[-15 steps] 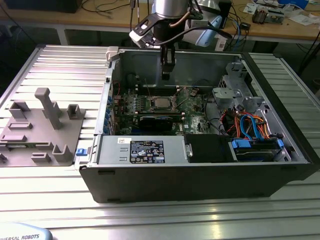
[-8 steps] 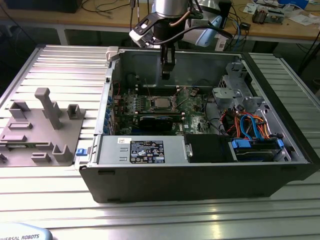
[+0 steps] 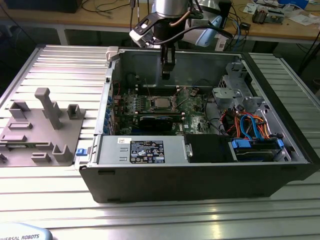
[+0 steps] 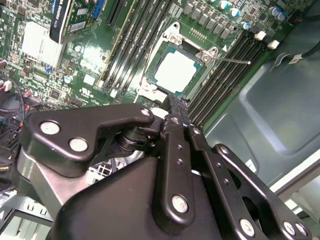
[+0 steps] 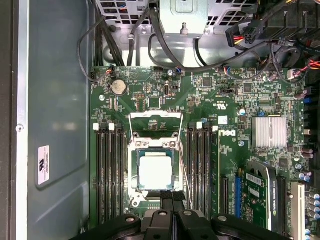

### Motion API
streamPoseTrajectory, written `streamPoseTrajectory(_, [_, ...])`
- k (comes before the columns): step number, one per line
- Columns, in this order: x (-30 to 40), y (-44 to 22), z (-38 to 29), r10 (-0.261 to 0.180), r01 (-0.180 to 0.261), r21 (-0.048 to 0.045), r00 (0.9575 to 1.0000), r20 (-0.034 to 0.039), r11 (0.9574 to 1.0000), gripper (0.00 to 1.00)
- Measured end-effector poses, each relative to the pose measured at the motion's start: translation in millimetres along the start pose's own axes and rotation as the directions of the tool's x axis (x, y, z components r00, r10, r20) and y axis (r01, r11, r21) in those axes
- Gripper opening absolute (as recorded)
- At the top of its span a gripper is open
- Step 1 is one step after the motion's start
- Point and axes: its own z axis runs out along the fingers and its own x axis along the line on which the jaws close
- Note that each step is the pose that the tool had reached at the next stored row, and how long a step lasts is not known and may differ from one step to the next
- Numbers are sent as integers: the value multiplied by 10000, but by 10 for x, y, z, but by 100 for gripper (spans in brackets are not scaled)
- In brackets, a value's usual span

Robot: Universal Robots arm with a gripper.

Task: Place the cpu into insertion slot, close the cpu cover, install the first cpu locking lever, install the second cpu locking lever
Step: 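Close the cpu cover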

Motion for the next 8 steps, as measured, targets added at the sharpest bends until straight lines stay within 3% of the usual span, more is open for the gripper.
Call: streamPoseTrajectory(8, [2,180,26,-2,2,70,10000,2,10000,11])
